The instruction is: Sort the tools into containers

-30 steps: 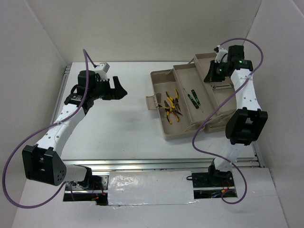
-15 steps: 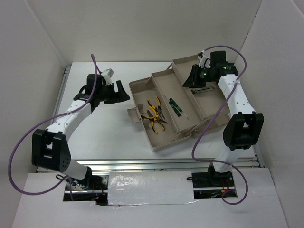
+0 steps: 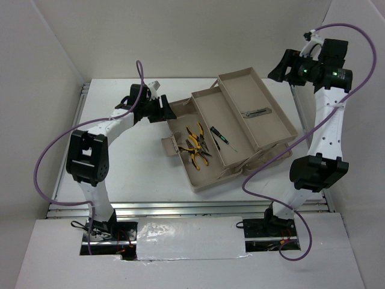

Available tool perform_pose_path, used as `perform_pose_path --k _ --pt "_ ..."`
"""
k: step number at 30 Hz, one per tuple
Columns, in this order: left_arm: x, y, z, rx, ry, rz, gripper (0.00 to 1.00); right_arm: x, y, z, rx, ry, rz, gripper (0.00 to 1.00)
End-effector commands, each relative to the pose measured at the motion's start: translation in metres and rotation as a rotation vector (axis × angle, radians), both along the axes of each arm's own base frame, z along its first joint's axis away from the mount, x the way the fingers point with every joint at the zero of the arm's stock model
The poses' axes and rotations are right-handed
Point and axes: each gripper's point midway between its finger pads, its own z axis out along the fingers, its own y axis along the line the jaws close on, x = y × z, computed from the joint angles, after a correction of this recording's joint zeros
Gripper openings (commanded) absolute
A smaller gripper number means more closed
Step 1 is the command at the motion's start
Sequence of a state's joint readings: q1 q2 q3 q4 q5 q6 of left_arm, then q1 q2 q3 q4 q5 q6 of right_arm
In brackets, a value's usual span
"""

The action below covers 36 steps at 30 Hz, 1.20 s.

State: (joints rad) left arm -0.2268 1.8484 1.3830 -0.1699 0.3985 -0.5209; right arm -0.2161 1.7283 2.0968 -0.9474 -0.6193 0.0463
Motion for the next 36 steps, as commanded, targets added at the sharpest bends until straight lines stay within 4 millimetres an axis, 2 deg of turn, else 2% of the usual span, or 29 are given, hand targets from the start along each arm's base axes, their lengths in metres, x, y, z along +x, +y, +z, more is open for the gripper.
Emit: perform_pose_path --k 1,2,3,5,6,8,9,10,14,16,18,20,21,22,23,24,25,28,29,30,32,33,34,35,36 --pt "0.023 -0.017 0.003 -0.049 -0.035 -0.044 0.71 -0.007 -0.043 0.005 -0.179 -0.015 -0.101 0.76" --pt "0.032 -0.018 0.010 -0.061 -0.063 -0.049 0.70 -0.006 -0.049 0.003 -0.195 -0.009 -0.106 0.76" --pt "0.037 -0.018 0.008 -0.061 -0.069 -0.047 0.67 -0.002 -0.059 -0.008 -0.214 0.016 -0.115 0.75" --pt "0.050 -0.016 0.003 -0.075 -0.074 -0.050 0.65 -0.002 -0.066 -0.023 -0.216 0.062 -0.111 0.74" --pt "0.056 -0.015 -0.004 -0.078 -0.071 -0.047 0.63 -0.001 -0.067 -0.036 -0.201 0.101 -0.100 0.73" --pt "0.069 -0.012 0.002 -0.090 -0.099 -0.047 0.62 0.001 -0.067 -0.051 -0.176 0.142 -0.081 0.73" --pt "0.073 -0.012 -0.005 -0.087 -0.094 -0.047 0.62 0.001 -0.065 -0.056 -0.166 0.156 -0.071 0.72" --pt "0.080 -0.010 0.002 -0.086 -0.112 -0.042 0.62 0.002 -0.064 -0.061 -0.166 0.167 -0.066 0.71" --pt "0.085 -0.006 0.013 -0.088 -0.141 -0.061 0.79 0.007 -0.066 -0.090 -0.204 0.226 -0.078 0.71" --pt "0.083 -0.001 0.028 -0.076 -0.178 -0.066 0.85 0.009 -0.067 -0.098 -0.215 0.240 -0.080 0.70" --pt "0.078 0.005 0.049 -0.069 -0.213 -0.067 0.99 0.009 -0.066 -0.105 -0.208 0.259 -0.068 0.66" --pt "0.073 0.019 0.063 -0.070 -0.225 -0.043 0.99 0.009 -0.064 -0.111 -0.207 0.277 -0.062 0.58" --pt "0.062 0.024 0.077 -0.077 -0.237 -0.039 0.99 0.008 -0.063 -0.113 -0.209 0.282 -0.057 0.55" --pt "0.055 0.037 0.081 -0.080 -0.218 -0.013 0.99 0.007 -0.063 -0.117 -0.213 0.293 -0.056 0.47" --pt "0.047 0.044 0.085 -0.081 -0.213 -0.001 0.99 0.006 -0.061 -0.117 -0.224 0.291 -0.053 0.44" --pt "0.027 0.053 0.091 -0.063 -0.216 0.010 0.99 0.004 -0.060 -0.120 -0.243 0.294 -0.051 0.35" --pt "0.016 0.057 0.094 -0.045 -0.224 0.015 0.99 0.004 -0.062 -0.120 -0.257 0.291 -0.058 0.31" --pt "-0.027 0.068 0.107 0.033 -0.277 0.033 0.99 0.001 -0.058 -0.124 -0.329 0.280 -0.064 0.25" --pt "-0.039 0.070 0.107 0.045 -0.272 0.037 0.99 0.001 -0.050 -0.126 -0.360 0.278 -0.051 0.25" --pt "-0.057 0.071 0.109 0.051 -0.282 0.034 0.99 0.002 -0.053 -0.126 -0.406 0.273 -0.070 0.24" --pt "-0.083 0.067 0.111 0.070 -0.282 0.014 0.99 -0.001 -0.044 -0.131 -0.459 0.265 -0.056 0.21" --pt "-0.093 0.065 0.098 0.079 -0.252 0.007 0.99 0.000 -0.047 -0.133 -0.492 0.258 -0.074 0.11" --pt "-0.100 0.061 0.095 0.088 -0.245 -0.003 0.99 -0.001 -0.045 -0.129 -0.510 0.246 -0.072 0.05" --pt "-0.108 0.059 0.093 0.095 -0.234 -0.002 0.99 0.000 -0.044 -0.127 -0.526 0.237 -0.079 0.00" --pt "-0.114 0.059 0.082 0.102 -0.211 0.002 0.99 0.001 -0.040 -0.124 -0.539 0.226 -0.078 0.00"
